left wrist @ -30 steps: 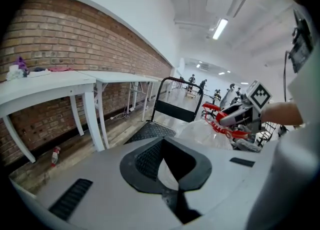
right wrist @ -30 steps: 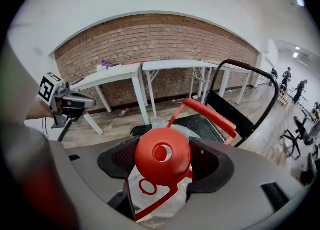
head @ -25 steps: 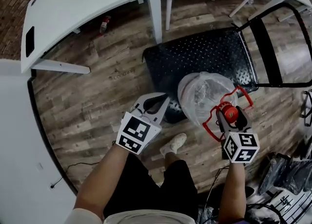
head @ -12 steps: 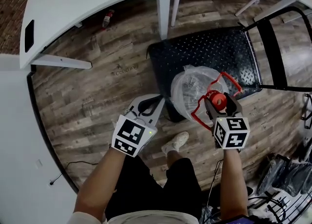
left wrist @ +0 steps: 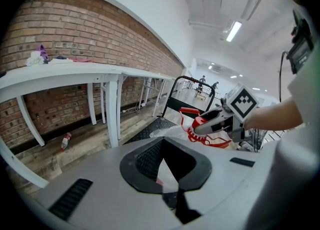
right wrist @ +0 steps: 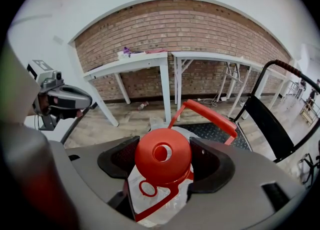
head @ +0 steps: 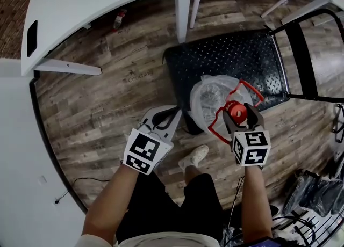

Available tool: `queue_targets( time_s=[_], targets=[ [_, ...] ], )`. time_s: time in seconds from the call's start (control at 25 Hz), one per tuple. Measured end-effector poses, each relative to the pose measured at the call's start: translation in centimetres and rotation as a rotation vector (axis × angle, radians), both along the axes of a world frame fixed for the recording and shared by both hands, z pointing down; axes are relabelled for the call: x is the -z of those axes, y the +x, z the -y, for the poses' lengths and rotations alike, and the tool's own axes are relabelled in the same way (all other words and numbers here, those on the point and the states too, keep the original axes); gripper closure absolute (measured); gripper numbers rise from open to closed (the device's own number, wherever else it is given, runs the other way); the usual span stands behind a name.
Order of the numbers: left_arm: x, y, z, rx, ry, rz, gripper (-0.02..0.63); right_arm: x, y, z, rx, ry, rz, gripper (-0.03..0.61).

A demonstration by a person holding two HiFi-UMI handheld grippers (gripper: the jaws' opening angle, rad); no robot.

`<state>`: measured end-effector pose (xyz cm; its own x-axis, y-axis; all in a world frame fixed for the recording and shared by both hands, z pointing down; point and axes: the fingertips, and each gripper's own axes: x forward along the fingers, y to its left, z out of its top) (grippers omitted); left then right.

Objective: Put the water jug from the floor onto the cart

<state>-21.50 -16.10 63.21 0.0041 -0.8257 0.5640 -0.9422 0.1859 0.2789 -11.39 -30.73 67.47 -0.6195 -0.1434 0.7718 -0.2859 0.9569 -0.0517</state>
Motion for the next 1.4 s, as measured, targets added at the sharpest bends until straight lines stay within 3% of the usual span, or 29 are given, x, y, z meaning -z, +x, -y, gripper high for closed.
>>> queue_targets(
  time_s=[0.4, 0.6, 0.8, 1.16, 1.28, 1.4],
  targets=[
    [0.6, 0.3, 0.0, -0.031, 0.009, -0.006, 0.614, 1.6, -0.6, -0.1, 0.021, 0.073, 0.028, 0.264],
    [2.8, 1.4, 0.1, -0.058, 0.037, -0.007, 0.615, 7.8, -0.7, 0.3, -0.005, 0.110, 0.137, 0.264],
    [7.4, 1.1, 0.4, -0.147, 0.085, 0.070, 0.614, 15.3, 0.0, -0.5, -0.044, 0.142, 0.257, 0.265],
    [18.3, -0.7, -1.0, -0.227, 0.229, 0.156, 0.614, 26.5, 5.3, -4.1, -0.230, 0.274, 0.400, 0.446],
    [20.6, -0.8, -2.1, -0.244, 0.267, 0.151, 0.614, 29.1, 8.0, -5.0, -0.352, 0.346, 0.442, 0.541],
    [22.5, -0.1, -3.0, -0.261, 0.294, 0.127, 0.614, 31.0, 10.7, -6.5, -0.448, 0.379, 0.454, 0.574]
  ],
)
